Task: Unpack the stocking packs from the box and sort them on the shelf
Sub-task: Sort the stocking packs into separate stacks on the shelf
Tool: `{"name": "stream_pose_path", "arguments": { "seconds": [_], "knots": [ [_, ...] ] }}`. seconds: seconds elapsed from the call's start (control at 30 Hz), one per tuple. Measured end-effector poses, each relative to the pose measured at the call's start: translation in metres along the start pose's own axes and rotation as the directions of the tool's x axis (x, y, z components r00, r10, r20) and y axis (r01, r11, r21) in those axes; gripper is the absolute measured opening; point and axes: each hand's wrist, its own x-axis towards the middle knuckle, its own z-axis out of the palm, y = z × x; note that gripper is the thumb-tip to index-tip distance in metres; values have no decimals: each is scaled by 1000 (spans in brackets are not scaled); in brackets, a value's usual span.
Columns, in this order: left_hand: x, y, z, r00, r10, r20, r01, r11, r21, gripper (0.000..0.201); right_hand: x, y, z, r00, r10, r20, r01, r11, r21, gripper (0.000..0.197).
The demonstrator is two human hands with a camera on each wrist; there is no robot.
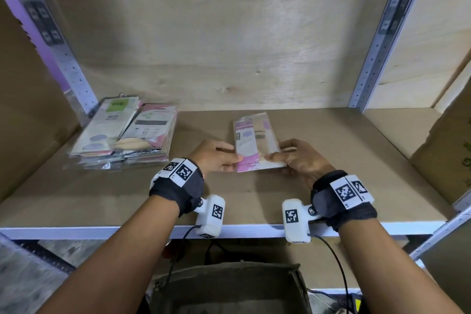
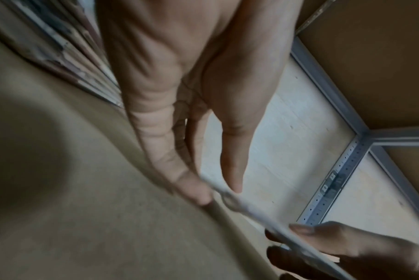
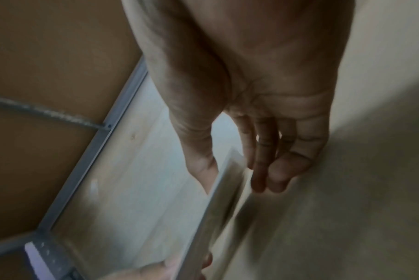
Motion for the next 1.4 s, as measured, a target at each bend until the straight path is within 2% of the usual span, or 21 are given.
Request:
{"name": "stream_pose_path", "arguments": {
  "seconds": [0.1,0.2,0.3,0.37,0.53,0.73,1.03,1.17,1.4],
  "knots": [
    [1,-1,-1,997,-58,-59,65,989,132,43,4,1,0,999,11,-52,-21,984,-178,75],
    [1,1,1,995,-46,-85,61,981,185,36,5,0,2,998,-6,-58,-9,967,-253,75],
    [0,5,9,998,-54,-30,58,982,178,28,5,-3,3,1000,-6,-23,0,970,-242,74],
    [0,10,15,998,-64,24,59,983,172,30,4,-4,0,1000,-5,-12,2,977,-212,71],
    [7,20,36,995,-81,64,71,986,149,33,3,-2,-21,1000,-22,-9,20,983,-181,58],
    [26,43,88,986,-116,119,98,985,144,38,8,8,-66,993,-15,-121,-5,987,-163,51],
    [47,75,165,959,-145,243,115,984,133,39,14,24,-126,959,-29,-282,-35,975,-217,59],
    [53,82,187,947,-151,284,117,984,131,37,18,28,-143,944,-25,-328,-49,975,-218,59],
    [62,88,209,950,-132,284,103,988,115,37,24,32,-158,934,-47,-354,-41,971,-236,55]
  ]
}}
